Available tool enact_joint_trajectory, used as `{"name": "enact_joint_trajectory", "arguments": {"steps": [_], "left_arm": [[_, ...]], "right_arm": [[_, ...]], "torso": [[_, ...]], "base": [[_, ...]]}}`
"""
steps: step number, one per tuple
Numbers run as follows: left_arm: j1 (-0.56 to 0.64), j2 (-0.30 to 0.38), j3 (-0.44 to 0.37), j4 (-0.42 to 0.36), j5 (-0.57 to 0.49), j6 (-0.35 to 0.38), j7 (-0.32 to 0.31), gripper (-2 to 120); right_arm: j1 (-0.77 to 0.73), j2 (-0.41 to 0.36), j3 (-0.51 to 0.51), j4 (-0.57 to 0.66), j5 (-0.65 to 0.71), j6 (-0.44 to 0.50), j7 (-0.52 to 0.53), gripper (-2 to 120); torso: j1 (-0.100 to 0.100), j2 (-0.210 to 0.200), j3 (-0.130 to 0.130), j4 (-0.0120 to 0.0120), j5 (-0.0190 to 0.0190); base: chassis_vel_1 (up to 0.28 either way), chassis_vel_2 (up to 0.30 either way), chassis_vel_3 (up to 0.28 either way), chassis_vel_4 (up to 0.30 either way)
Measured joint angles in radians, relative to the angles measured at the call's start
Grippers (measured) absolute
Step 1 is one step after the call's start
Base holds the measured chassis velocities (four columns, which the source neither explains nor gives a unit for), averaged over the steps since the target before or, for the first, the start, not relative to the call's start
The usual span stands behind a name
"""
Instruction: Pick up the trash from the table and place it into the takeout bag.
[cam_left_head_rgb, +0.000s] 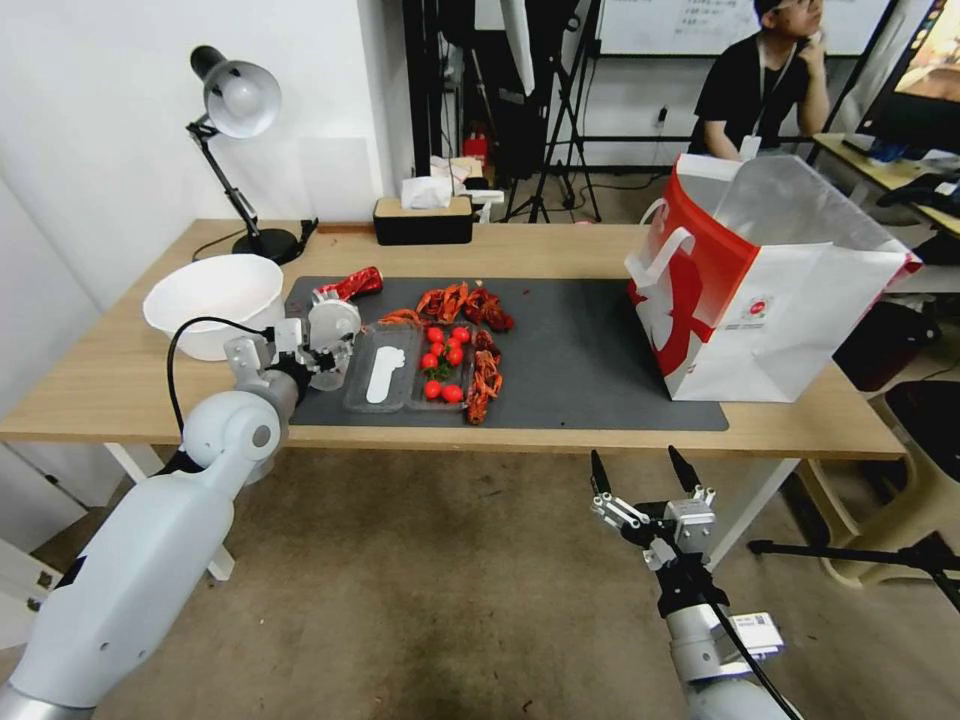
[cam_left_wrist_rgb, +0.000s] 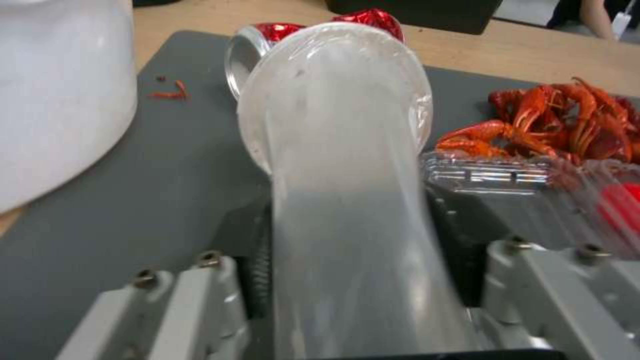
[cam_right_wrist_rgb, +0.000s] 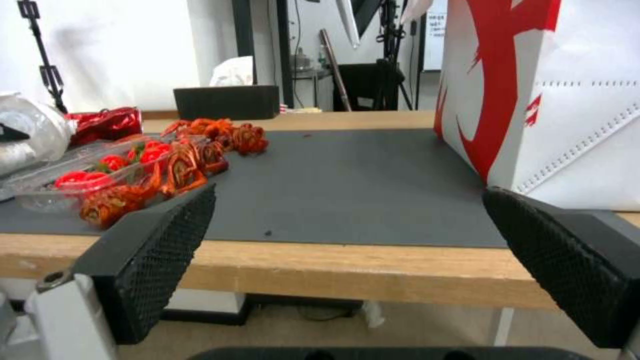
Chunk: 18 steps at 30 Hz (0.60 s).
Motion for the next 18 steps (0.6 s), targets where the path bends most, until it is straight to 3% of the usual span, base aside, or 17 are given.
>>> {"name": "enact_joint_trajectory", "arguments": {"steps": [4, 6, 9, 15, 18], "left_arm": [[0.007, 0.006, -0.01, -0.038, -0.068, -0.018, 0.002, 35], [0.006, 0.022, -0.024, -0.093, -0.091, -0.03, 0.007, 28], [-0.003, 0.036, -0.028, -0.127, -0.115, -0.034, 0.014, 24], [-0.084, 0.091, -0.014, -0.223, -0.272, -0.053, 0.066, 9], [-0.116, 0.095, 0.003, -0.236, -0.319, -0.057, 0.077, 3]], "right_arm": [[0.0, 0.004, -0.001, -0.003, -0.003, 0.001, 0.0, 100], [0.0, 0.006, -0.001, -0.003, -0.005, 0.002, 0.0, 100], [-0.001, 0.007, -0.001, -0.002, -0.008, 0.002, 0.0, 100], [-0.013, 0.019, -0.002, 0.012, -0.023, 0.003, 0.0, 100], [-0.019, 0.024, -0.002, 0.016, -0.03, 0.004, 0.0, 100]], "torso": [[0.0, 0.0, 0.0, -0.0003, -0.0016], [0.0, 0.0, 0.0, -0.0003, 0.0002], [0.0, 0.0, 0.0, -0.0001, -0.0006], [0.0, 0.0, 0.0, -0.0002, -0.0003], [0.0, 0.0, 0.0, -0.0003, -0.0002]], "base": [[0.0, 0.0, 0.0, 0.0], [0.0, 0.0, 0.0, 0.0], [0.0, 0.0, 0.0, 0.0], [0.0, 0.0, 0.0, 0.0], [0.0, 0.0, 0.0, 0.0]]}}
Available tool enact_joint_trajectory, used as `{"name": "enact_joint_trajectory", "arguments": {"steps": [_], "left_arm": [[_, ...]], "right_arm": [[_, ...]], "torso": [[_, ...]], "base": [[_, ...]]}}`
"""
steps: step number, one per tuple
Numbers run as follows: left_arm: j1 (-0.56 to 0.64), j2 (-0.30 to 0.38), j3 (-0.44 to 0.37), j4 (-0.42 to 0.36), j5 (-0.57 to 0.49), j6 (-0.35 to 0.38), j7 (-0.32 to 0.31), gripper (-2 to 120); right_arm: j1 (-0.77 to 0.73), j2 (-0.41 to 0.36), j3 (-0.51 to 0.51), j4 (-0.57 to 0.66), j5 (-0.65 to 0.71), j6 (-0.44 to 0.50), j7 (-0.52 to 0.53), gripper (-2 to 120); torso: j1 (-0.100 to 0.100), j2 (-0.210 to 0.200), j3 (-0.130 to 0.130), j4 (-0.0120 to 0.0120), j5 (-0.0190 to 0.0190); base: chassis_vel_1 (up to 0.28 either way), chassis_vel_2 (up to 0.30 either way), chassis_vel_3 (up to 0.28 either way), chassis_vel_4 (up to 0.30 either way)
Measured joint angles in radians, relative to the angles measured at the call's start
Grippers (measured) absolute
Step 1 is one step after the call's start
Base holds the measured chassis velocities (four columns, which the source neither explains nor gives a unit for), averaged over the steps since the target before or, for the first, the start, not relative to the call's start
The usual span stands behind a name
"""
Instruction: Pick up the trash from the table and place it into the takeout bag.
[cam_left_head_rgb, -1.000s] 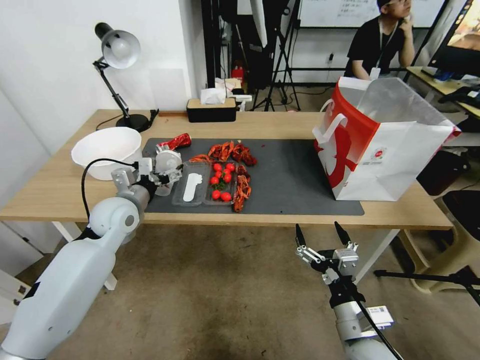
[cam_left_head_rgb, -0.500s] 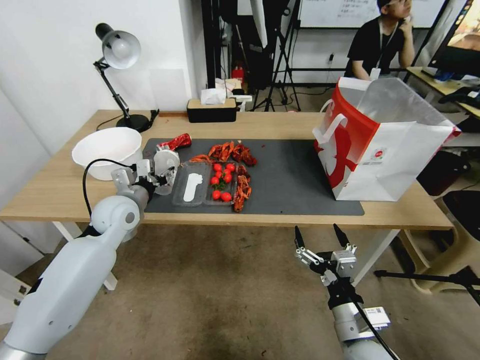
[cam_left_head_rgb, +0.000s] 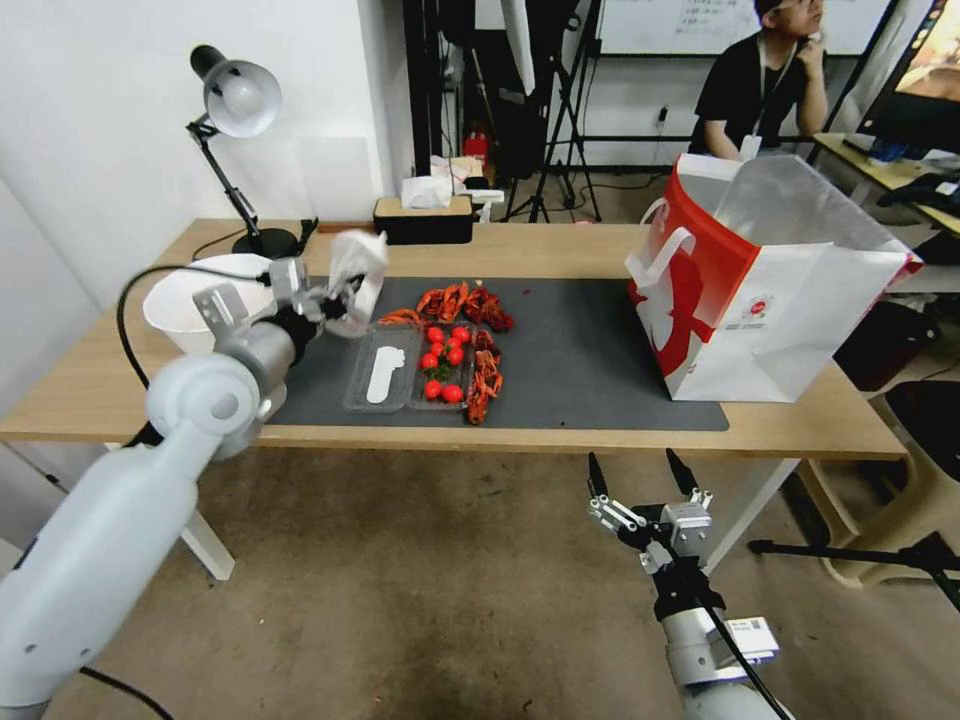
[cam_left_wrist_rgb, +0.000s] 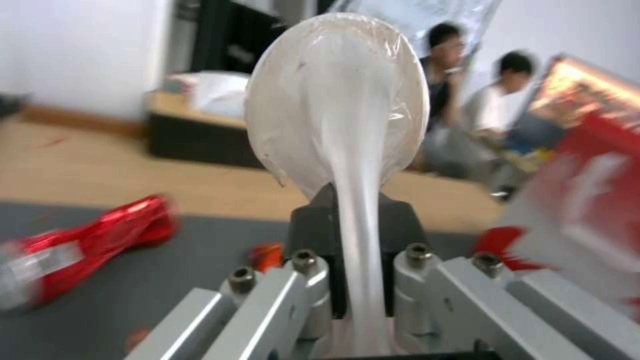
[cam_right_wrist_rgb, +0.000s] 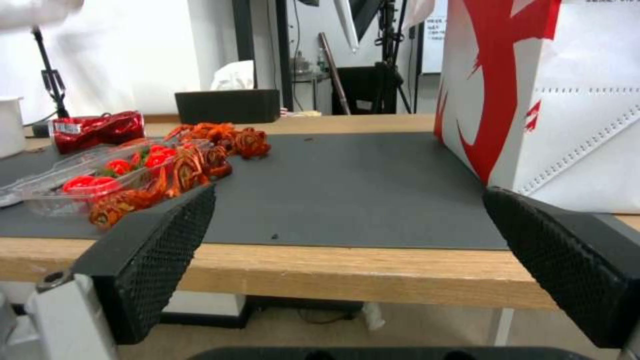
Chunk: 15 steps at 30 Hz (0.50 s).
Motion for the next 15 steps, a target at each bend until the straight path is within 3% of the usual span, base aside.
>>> {"name": "enact_joint_trajectory", "arguments": {"steps": [7, 15], "left_arm": [[-0.097, -0.038, 0.055, 0.006, -0.065, -0.012, 0.032, 3], [-0.256, -0.132, 0.203, 0.072, -0.076, -0.025, 0.053, 3]], "right_arm": [[-0.018, 0.013, 0.0, 0.016, -0.02, 0.002, 0.001, 100], [-0.032, 0.025, 0.006, 0.023, -0.039, 0.002, 0.003, 100]], "torso": [[0.0, 0.0, 0.0, 0.0001, -0.0004], [0.0, 0.0, 0.0, 0.0001, 0.0]], "base": [[0.0, 0.0, 0.0, 0.0], [0.0, 0.0, 0.0, 0.0]]}}
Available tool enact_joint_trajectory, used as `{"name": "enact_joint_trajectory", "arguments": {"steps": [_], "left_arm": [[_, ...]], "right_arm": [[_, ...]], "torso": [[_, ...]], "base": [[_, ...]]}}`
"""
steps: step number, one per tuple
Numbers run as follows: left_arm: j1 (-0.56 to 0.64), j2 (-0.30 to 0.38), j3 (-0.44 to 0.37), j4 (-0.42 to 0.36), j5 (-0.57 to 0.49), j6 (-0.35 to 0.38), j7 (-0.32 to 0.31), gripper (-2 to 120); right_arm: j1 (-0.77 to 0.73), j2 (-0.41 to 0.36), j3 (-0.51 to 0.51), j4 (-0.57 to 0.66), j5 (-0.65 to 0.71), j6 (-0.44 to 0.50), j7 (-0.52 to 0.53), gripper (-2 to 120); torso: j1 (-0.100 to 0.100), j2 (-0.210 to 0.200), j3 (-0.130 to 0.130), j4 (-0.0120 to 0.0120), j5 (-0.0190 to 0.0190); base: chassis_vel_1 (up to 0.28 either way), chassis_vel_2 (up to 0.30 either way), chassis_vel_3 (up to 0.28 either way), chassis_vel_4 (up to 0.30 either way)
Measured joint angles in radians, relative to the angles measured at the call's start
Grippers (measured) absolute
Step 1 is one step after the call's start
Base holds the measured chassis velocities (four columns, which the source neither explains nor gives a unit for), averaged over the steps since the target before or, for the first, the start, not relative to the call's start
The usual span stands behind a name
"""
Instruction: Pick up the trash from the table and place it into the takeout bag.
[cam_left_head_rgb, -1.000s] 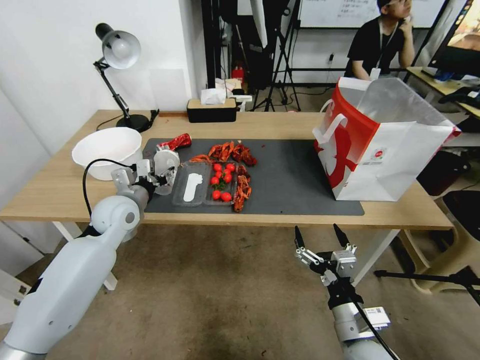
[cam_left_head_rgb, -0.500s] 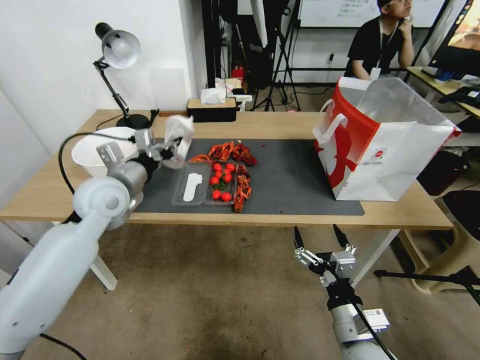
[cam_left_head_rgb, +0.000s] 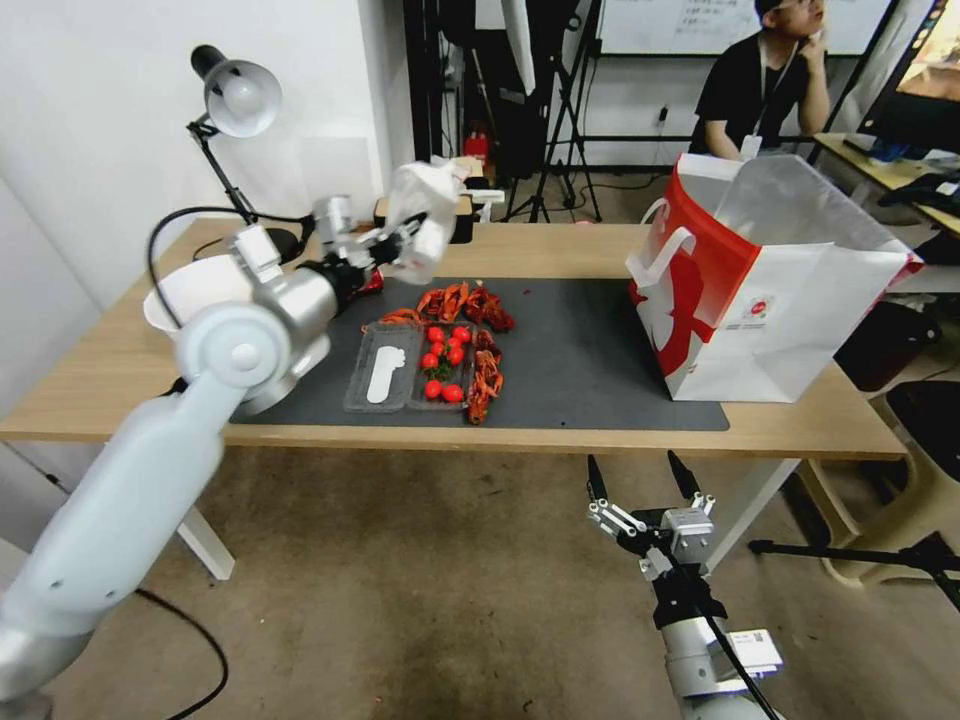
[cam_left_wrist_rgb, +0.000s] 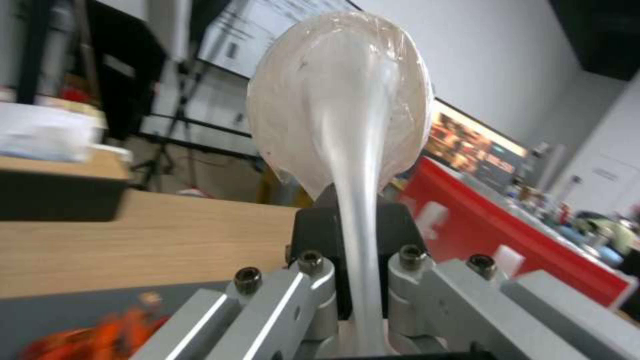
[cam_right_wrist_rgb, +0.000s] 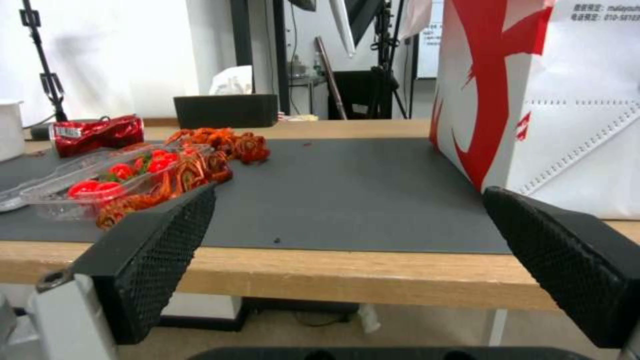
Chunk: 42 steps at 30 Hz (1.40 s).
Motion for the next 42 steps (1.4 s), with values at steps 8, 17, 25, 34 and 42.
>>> {"name": "enact_joint_trajectory", "arguments": {"steps": [8, 17, 25, 34, 42], "left_arm": [[-0.194, -0.127, 0.188, 0.144, 0.007, -0.004, 0.005, 1], [-0.294, -0.227, 0.272, 0.239, 0.009, -0.007, 0.011, 1], [-0.394, -0.354, 0.353, 0.349, 0.024, -0.022, 0.027, 1], [-0.473, -0.453, 0.397, 0.469, 0.04, -0.036, 0.058, 1], [-0.573, -0.552, 0.444, 0.604, 0.033, -0.076, 0.111, 1]], "right_arm": [[-0.008, 0.024, 0.001, -0.009, -0.021, 0.0, 0.002, 100], [-0.016, 0.036, 0.002, -0.015, -0.029, 0.0, 0.002, 100], [-0.021, 0.059, 0.002, -0.028, -0.043, 0.003, 0.003, 100], [-0.026, 0.084, 0.0, -0.041, -0.06, 0.013, 0.003, 100], [-0.035, 0.109, -0.001, -0.048, -0.073, 0.024, 0.003, 100]], "torso": [[0.0, 0.0, 0.0, 0.0, 0.0002], [0.0, 0.0, 0.0, 0.0001, 0.0], [0.0, 0.0, 0.0, -0.0001, 0.0001], [0.0, 0.0, 0.0, 0.0, 0.0], [0.0, 0.0, 0.0, 0.0, 0.0]], "base": [[0.0, 0.0, 0.0, 0.0], [0.0, 0.0, 0.0, 0.0], [0.0, 0.0, 0.0, 0.0], [0.0, 0.0, 0.0, 0.0], [0.0, 0.0, 0.0, 0.0]]}}
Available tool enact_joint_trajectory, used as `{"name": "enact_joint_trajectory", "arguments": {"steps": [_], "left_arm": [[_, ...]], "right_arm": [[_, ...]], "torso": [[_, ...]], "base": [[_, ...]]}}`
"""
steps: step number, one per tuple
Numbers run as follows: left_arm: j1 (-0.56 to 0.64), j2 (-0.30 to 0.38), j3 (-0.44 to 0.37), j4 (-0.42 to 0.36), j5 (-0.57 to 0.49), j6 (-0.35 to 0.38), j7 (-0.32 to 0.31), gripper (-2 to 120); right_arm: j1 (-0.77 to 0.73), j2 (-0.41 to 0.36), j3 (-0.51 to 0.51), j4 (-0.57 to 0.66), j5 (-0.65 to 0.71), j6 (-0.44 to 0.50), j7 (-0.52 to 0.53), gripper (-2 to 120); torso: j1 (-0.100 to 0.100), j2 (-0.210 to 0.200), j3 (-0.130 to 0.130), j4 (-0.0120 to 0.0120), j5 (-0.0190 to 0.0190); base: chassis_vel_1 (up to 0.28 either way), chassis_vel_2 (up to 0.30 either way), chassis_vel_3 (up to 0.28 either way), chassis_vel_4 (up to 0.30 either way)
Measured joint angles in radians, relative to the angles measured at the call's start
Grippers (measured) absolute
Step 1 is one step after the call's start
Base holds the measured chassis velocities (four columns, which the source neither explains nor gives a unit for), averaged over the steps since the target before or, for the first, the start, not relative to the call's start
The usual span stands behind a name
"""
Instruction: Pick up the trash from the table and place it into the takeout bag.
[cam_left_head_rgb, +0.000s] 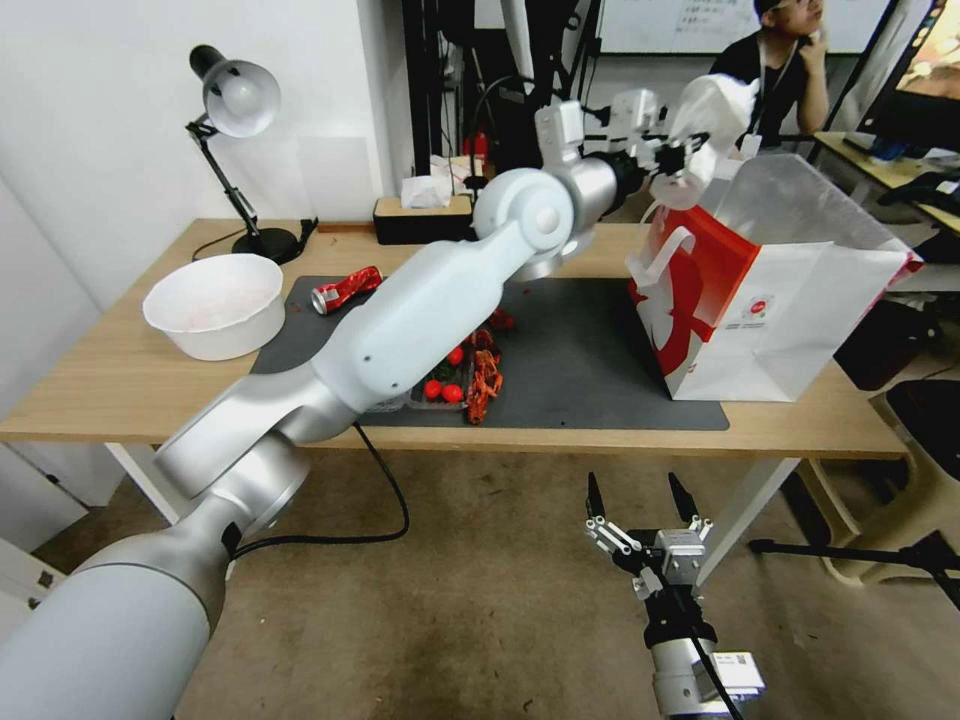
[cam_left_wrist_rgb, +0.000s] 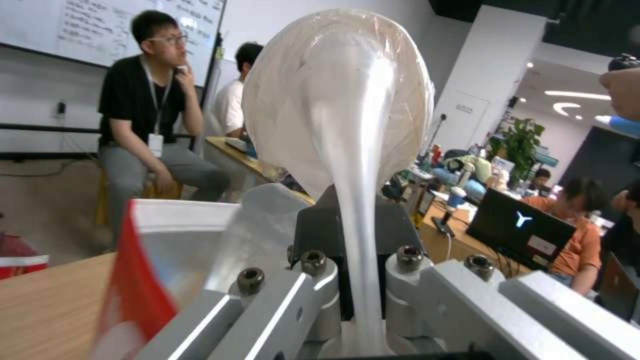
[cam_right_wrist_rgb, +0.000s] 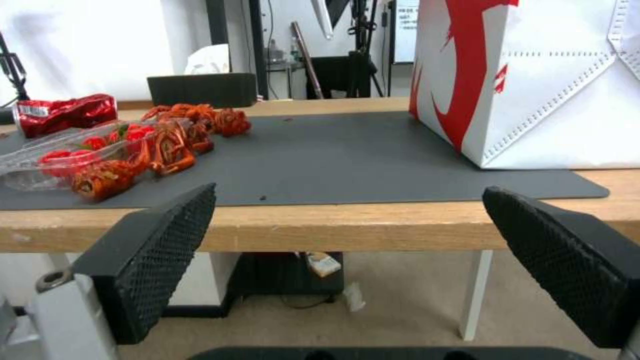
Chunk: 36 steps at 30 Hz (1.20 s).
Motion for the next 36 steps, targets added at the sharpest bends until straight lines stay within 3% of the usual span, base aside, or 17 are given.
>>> {"name": "enact_joint_trajectory", "arguments": {"steps": [6, 18, 21, 22, 23, 24, 28, 32, 34, 36], "left_arm": [[-0.02, -0.06, 0.041, 0.067, -0.002, -0.031, 0.017, 1], [-0.018, -0.075, 0.087, 0.093, 0.032, -0.051, 0.029, 1], [-0.011, -0.074, 0.093, 0.093, 0.044, -0.051, 0.032, 8], [-0.01, -0.074, 0.094, 0.093, 0.046, -0.051, 0.033, 13], [-0.012, -0.073, 0.104, 0.089, 0.047, -0.05, 0.035, 26], [-0.012, -0.073, 0.104, 0.089, 0.047, -0.05, 0.035, 26], [-0.014, -0.072, 0.105, 0.086, 0.048, -0.049, 0.029, 48], [-0.014, -0.07, 0.1, 0.081, 0.048, -0.048, 0.023, 56], [-0.013, -0.065, 0.097, 0.072, 0.047, -0.045, 0.015, 68], [-0.012, -0.061, 0.097, 0.066, 0.046, -0.044, 0.012, 72]], "right_arm": [[-0.012, 0.006, 0.004, -0.004, -0.001, 0.01, 0.0, 100], [-0.007, 0.0, 0.004, -0.017, 0.003, 0.014, 0.0, 100], [-0.003, 0.0, 0.001, -0.02, 0.003, 0.014, 0.0, 100], [-0.002, -0.001, 0.0, -0.021, 0.004, 0.014, 0.0, 100], [0.0, -0.006, 0.0, -0.024, 0.005, 0.014, 0.0, 100], [0.0, -0.006, 0.0, -0.024, 0.005, 0.014, 0.0, 100], [-0.002, -0.012, 0.001, -0.026, 0.007, 0.018, 0.001, 100], [-0.002, -0.013, 0.0, -0.026, 0.008, 0.02, 0.001, 100], [-0.002, -0.017, -0.003, -0.027, 0.009, 0.02, 0.001, 100], [-0.001, -0.019, -0.006, -0.027, 0.01, 0.02, 0.001, 100]], "torso": [[0.0, 0.0, 0.0, -0.0002, 0.0001], [0.0, 0.0, 0.0, 0.0, -0.0001], [0.0, 0.0, 0.0, 0.0, -0.0001], [0.0, 0.0, 0.0, 0.0001, -0.0001], [0.0, 0.0, 0.0, -0.0001, -0.0001], [0.0, 0.0, 0.0, -0.0001, -0.0001], [0.0, 0.0, 0.0, 0.0, -0.0002], [0.0, 0.0, 0.0, -0.0001, -0.0001], [0.0, 0.0, 0.0, -0.0001, -0.0002], [0.0, 0.0, 0.0, -0.0001, -0.0001]], "base": [[0.0, 0.0, 0.0, 0.0], [0.0, 0.0, 0.0, 0.0], [0.0, 0.0, 0.0, 0.0], [0.0, 0.0, 0.0, 0.0], [0.0, 0.0, 0.0, 0.0], [0.0, 0.0, 0.0, 0.0], [0.0, 0.0, 0.0, 0.0], [0.0, 0.0, 0.0, 0.0], [0.0, 0.0, 0.0, 0.0], [0.0, 0.0, 0.0, 0.0]]}}
